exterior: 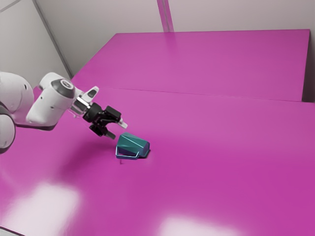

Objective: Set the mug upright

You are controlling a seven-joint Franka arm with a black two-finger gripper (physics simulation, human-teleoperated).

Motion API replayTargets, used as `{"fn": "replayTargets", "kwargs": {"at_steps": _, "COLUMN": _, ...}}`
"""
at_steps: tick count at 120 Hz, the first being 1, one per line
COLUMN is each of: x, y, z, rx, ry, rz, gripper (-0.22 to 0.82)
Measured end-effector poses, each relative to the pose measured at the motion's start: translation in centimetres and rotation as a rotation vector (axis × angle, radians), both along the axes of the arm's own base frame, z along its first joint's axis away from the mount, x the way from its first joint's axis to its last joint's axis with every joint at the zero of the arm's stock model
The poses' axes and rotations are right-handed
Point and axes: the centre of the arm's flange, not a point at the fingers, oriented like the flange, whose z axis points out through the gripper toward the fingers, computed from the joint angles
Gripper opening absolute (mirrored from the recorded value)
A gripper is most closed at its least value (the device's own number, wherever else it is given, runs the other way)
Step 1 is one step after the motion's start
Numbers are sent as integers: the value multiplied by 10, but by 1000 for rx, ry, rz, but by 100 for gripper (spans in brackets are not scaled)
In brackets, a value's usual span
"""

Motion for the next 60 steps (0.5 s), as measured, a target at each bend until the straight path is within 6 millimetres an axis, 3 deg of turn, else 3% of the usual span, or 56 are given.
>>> {"fn": "replayTargets", "kwargs": {"at_steps": 44, "x": -5, "y": -15, "z": -19, "rx": -86, "ry": -24, "rz": -12, "gripper": 60}}
{"fn": "replayTargets", "kwargs": {"at_steps": 51, "x": -5, "y": -16, "z": -21, "rx": -100, "ry": -25, "rz": -16, "gripper": 52}}
{"fn": "replayTargets", "kwargs": {"at_steps": 60, "x": -6, "y": -16, "z": -22, "rx": -111, "ry": -28, "rz": -19, "gripper": 33}}
